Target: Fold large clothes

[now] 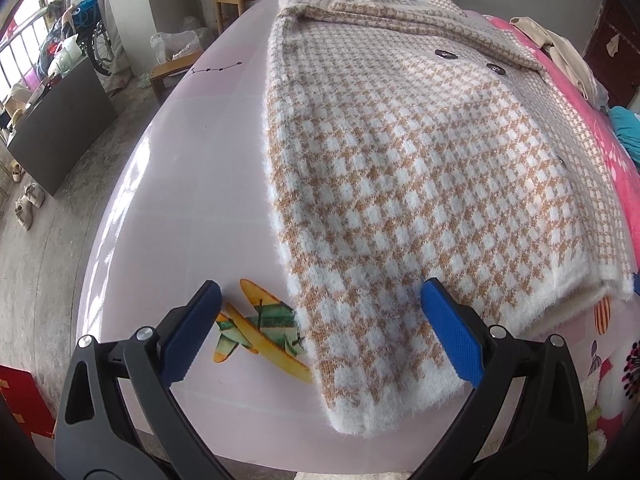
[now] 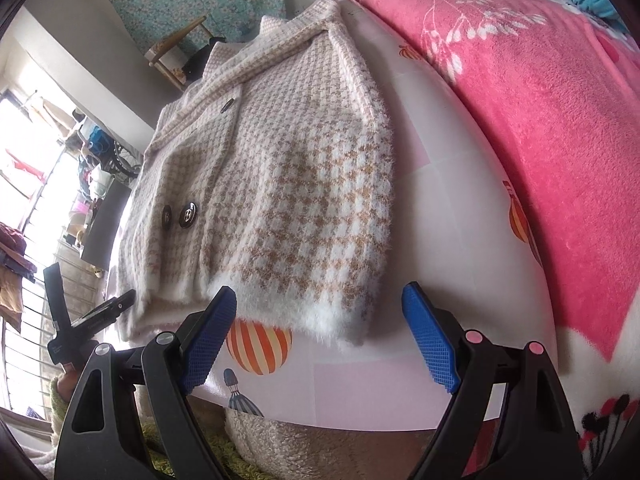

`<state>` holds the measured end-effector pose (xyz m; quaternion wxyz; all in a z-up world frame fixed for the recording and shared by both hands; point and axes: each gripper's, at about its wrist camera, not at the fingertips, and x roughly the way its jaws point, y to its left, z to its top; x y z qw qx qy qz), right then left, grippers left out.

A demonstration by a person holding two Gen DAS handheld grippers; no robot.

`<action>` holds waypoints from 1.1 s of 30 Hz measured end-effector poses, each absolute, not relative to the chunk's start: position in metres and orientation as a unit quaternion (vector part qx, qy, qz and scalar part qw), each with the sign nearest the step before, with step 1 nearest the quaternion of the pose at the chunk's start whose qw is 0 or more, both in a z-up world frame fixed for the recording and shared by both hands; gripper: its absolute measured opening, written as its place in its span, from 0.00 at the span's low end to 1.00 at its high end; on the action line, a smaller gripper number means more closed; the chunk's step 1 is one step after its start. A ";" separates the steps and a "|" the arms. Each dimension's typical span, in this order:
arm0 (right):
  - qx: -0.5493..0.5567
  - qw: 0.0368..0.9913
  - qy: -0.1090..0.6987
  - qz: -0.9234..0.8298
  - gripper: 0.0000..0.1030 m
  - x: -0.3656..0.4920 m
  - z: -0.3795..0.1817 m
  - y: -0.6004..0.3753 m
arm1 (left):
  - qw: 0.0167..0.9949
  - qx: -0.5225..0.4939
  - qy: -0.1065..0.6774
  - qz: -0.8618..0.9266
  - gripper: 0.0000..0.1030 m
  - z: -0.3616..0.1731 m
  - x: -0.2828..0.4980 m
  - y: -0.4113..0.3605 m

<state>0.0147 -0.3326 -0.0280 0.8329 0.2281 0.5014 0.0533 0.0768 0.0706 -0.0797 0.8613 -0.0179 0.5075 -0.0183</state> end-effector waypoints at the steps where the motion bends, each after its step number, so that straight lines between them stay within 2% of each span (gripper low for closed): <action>1: 0.231 0.833 0.500 0.050 0.80 0.016 -0.028 -0.334 | 0.865 -0.011 0.501 -0.020 0.93 -0.079 0.074 0.070; 5: 0.246 0.829 0.500 0.044 0.80 0.018 -0.029 -0.338 | 0.879 0.028 0.474 -0.038 0.93 -0.077 0.059 0.064; 12: 0.252 0.827 0.501 0.041 0.79 0.037 -0.031 -0.335 | 0.887 -0.028 0.452 -0.088 0.93 -0.070 0.040 0.073; 14: 0.255 0.825 0.502 0.038 0.75 0.040 -0.031 -0.335 | 0.887 -0.041 0.449 -0.104 0.81 -0.069 0.036 0.071; 17: 0.258 0.819 0.511 0.033 0.73 0.036 -0.030 -0.335 | 0.884 -0.051 0.451 -0.108 0.71 -0.069 0.029 0.072; 21: 0.258 0.818 0.514 0.024 0.70 0.026 -0.031 -0.338 | 0.877 -0.083 0.463 -0.096 0.65 -0.072 0.029 0.082; 24: 0.284 0.818 0.500 0.029 0.64 0.031 -0.035 -0.343 | 0.878 -0.055 0.470 -0.077 0.64 -0.074 0.038 0.075; 25: 0.292 0.816 0.498 0.030 0.59 0.035 -0.037 -0.343 | 0.879 -0.051 0.468 -0.074 0.60 -0.072 0.040 0.074; 27: 0.305 0.812 0.496 0.035 0.56 0.041 -0.041 -0.343 | 0.881 -0.064 0.462 -0.083 0.50 -0.069 0.044 0.074; 29: 0.304 0.811 0.498 0.033 0.47 0.043 -0.041 -0.341 | 0.879 -0.080 0.461 -0.085 0.37 -0.069 0.046 0.077; 31: 0.300 0.809 0.505 0.031 0.43 0.040 -0.039 -0.341 | 0.879 -0.088 0.462 -0.085 0.29 -0.068 0.043 0.082; 33: 0.303 0.804 0.511 0.033 0.42 0.033 -0.039 -0.343 | 0.871 -0.107 0.470 -0.094 0.28 -0.069 0.040 0.090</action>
